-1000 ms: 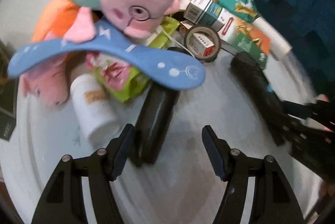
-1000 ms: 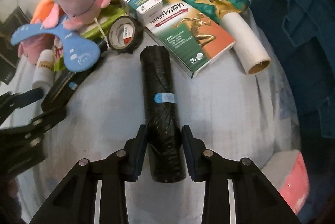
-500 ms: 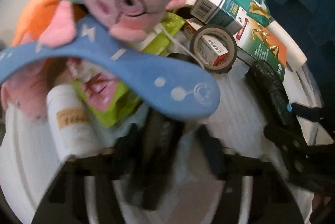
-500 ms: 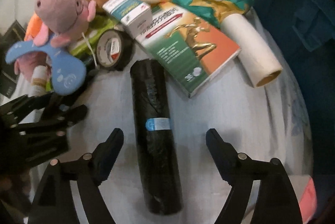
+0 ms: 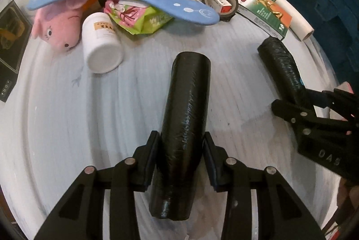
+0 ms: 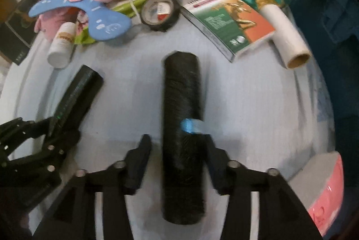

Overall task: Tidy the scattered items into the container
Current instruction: 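Grasp one black trash-bag roll with the right tool while the left grasps the other roll, then lift both black rolls and carry them over the blue crate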

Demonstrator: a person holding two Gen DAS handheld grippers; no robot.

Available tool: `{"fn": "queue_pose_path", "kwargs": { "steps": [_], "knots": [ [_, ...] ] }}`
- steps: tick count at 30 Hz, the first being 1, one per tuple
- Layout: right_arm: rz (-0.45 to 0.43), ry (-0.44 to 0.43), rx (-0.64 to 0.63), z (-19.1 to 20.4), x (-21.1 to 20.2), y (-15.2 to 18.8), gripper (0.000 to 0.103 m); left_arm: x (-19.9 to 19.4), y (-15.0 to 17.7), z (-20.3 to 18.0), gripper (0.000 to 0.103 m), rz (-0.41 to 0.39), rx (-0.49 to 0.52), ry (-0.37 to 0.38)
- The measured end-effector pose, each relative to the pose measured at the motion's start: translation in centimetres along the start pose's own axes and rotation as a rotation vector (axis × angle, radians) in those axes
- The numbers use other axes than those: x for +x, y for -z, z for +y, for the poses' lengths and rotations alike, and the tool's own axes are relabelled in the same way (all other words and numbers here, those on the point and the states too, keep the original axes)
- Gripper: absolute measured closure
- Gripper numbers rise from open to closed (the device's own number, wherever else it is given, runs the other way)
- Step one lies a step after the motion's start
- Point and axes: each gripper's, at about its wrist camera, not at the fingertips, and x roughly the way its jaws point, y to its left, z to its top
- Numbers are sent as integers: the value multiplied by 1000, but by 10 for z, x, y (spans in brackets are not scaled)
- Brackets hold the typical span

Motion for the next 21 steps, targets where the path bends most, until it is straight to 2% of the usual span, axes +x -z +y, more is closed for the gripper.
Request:
{"fn": "queue_pose_path", "kwargs": {
  "steps": [1, 3, 4, 8, 12, 15, 17, 21],
  "knots": [
    [-1, 14, -21, 2, 1, -3, 50, 0, -1, 0, 65, 3, -3, -5],
    [15, 34, -85, 7, 0, -8, 58, 0, -1, 0, 66, 29, -21, -21],
    [26, 31, -115, 8, -1, -11, 69, -2, 0, 0, 66, 41, -36, -35],
    [14, 37, -233, 8, -24, -18, 69, -38, 8, 2, 68, -19, -105, -99],
    [-49, 28, -304, 12, -70, -26, 69, -87, 15, 0, 69, -97, -161, -136],
    [-112, 30, -358, 31, -101, -26, 69, -121, 18, -1, 69, -152, -168, -161],
    [-161, 44, -391, 58, -117, -25, 69, -142, 22, -4, 69, -184, -163, -170],
    [-227, 72, -438, 86, -156, -23, 69, -181, 28, -2, 69, -212, -129, -151]
  ]
}}
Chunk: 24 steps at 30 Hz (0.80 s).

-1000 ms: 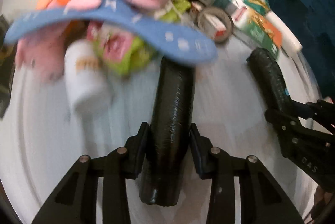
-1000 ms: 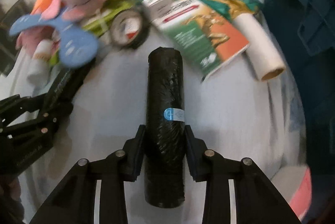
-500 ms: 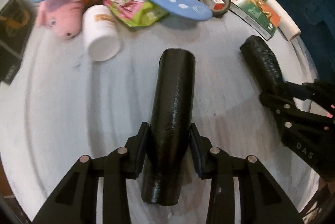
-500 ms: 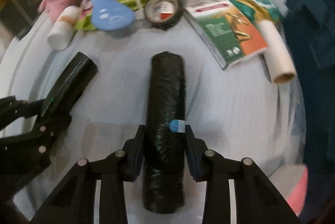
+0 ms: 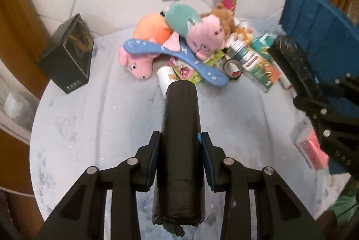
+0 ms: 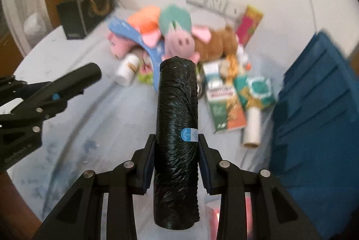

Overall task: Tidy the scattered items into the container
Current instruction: 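Lift both black rolls and carry them over the blue crate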

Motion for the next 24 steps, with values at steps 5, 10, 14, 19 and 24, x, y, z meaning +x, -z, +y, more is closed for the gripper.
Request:
{"fn": "queue_pose_path", "kwargs": {
  "steps": [5, 10, 14, 19, 24],
  "knots": [
    [-75, 65, -33, 3, -77, -18, 69, -63, -11, 6, 69, -54, 68, -12],
    [-141, 148, 9, -32, -153, -31, 69, -125, -40, -11, 69, -124, 105, 6],
    [-189, 206, 56, -78, -209, -29, 69, -168, -71, -50, 69, -184, 117, 56],
    [-215, 270, 102, -153, -259, -3, 69, -212, -108, -140, 69, -245, 156, 124],
    [-204, 318, 122, -243, -290, 37, 69, -240, -140, -243, 69, -273, 171, 203]
  ]
}}
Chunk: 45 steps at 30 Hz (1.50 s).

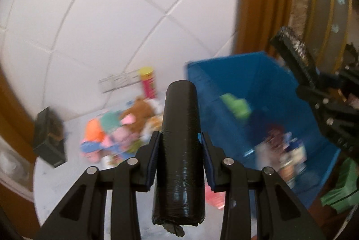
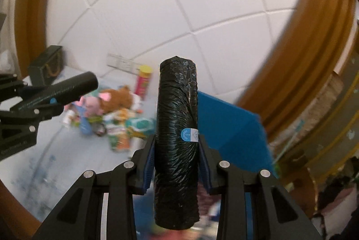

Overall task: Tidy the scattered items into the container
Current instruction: 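Lift both black rolls and carry them over the blue crate, then open both tools to drop the black rolls into the crate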

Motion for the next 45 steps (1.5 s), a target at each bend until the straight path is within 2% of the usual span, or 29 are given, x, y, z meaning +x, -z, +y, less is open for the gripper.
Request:
{"fn": "queue_pose_path", "kwargs": {
  "steps": [7, 13, 16, 20, 30, 31, 32, 33, 34, 35, 37, 40, 41, 45],
  "knots": [
    [117, 32, 26, -137, 37, 54, 69, 35, -50, -139, 69, 47, 51, 70],
    [181, -41, 80, -204, 66, 95, 69, 69, -51, -206, 69, 126, 111, 71],
    [210, -93, 89, -218, 81, 112, 69, 82, -44, -221, 69, 158, 120, 65],
    [233, -142, 72, -219, 93, 132, 69, 98, -29, -234, 69, 203, 134, 64],
    [292, -206, 56, -218, 108, 175, 66, 124, 16, -251, 66, 310, 149, 73],
    [290, -205, 57, -219, 107, 178, 63, 123, 20, -252, 58, 312, 153, 71],
    [286, -202, 57, -221, 105, 181, 55, 121, 23, -252, 42, 308, 157, 67],
    [282, -201, 60, -222, 103, 184, 49, 118, 26, -251, 32, 296, 161, 61],
    [277, -202, 65, -223, 101, 186, 37, 115, 29, -251, 21, 285, 165, 56],
    [273, -203, 69, -224, 99, 187, 28, 111, 31, -252, 20, 273, 170, 52],
    [265, -207, 78, -225, 95, 191, 22, 104, 36, -252, 20, 256, 177, 47],
    [261, -213, 80, -221, 92, 196, 3, 98, 44, -251, 20, 251, 183, 34],
    [259, -215, 78, -219, 91, 196, 0, 95, 46, -249, 20, 249, 184, 31],
    [255, -216, 61, -209, 86, 196, 0, 83, 51, -243, 20, 223, 186, 25]
  ]
}}
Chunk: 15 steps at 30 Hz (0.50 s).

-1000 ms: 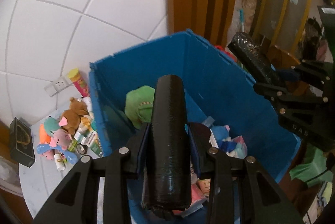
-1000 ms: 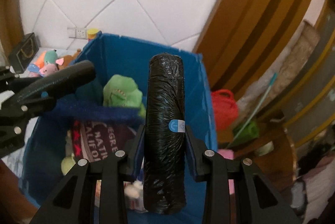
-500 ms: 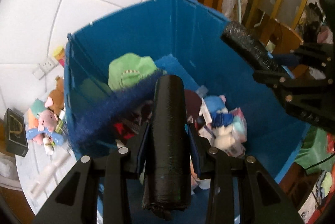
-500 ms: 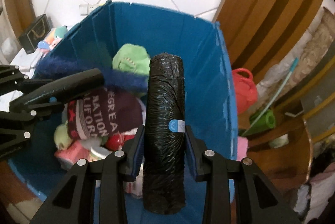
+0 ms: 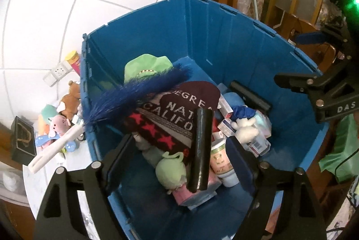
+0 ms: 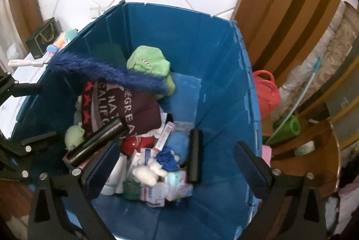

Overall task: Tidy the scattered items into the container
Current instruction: 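Open both tools to drop the black rolls into the crate, then withdraw both open tools from the crate back over the table pile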

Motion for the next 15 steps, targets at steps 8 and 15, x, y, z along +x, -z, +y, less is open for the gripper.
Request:
{"fn": "queue_pose_path", "kwargs": {
  "steps": [8, 15],
  "knots": [
    [-27, -18, -47, 25, -9, -4, 0, -24, 13, 18, 20, -54, -24, -31],
    [-52, -30, -84, 50, -16, -20, 0, -41, 25, 50, 20, -78, -85, -73]
  ]
}}
